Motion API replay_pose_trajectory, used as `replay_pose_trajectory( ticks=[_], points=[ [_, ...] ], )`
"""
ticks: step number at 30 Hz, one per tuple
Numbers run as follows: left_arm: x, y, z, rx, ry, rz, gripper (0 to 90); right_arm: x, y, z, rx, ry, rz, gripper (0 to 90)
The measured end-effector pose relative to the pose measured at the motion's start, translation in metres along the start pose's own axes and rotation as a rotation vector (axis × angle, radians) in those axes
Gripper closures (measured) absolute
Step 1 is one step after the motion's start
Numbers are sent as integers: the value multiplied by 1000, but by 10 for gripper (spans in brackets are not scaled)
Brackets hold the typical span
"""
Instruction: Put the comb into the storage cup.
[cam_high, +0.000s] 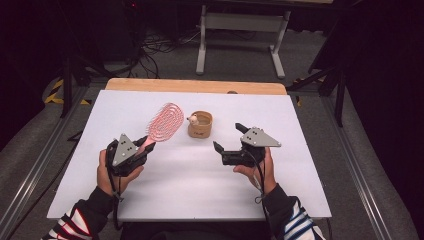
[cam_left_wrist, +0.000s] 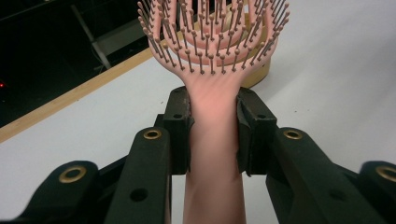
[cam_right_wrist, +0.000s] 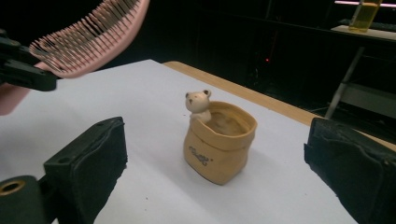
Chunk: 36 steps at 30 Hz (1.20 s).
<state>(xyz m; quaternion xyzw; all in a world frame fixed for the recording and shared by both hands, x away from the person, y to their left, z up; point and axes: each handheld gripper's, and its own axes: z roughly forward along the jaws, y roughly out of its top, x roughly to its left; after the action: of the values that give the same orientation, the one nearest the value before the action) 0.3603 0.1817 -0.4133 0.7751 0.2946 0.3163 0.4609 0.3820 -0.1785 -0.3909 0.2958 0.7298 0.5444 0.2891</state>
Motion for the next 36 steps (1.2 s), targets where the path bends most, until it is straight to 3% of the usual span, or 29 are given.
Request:
replay_pose_trajectory(
  ticks=[12, 19, 25, 27, 36],
  points=[
    [-18, 2, 10, -5, -31, 40, 695, 13, 6, 7, -17, 74, 19, 57],
    [-31, 3, 15, 10, -45, 83, 695, 19, 4, 16, 11, 136, 92, 62],
    [-40, 5, 20, 14, -60, 107, 695, 26, 6, 18, 12, 161, 95, 61],
    [-43, 6, 23, 15, -64, 121, 695, 30, 7, 19, 24, 169, 74, 60],
    [-53, 9, 27, 3, -76, 140, 695, 31, 7, 25, 23, 201, 121, 62]
  ],
)
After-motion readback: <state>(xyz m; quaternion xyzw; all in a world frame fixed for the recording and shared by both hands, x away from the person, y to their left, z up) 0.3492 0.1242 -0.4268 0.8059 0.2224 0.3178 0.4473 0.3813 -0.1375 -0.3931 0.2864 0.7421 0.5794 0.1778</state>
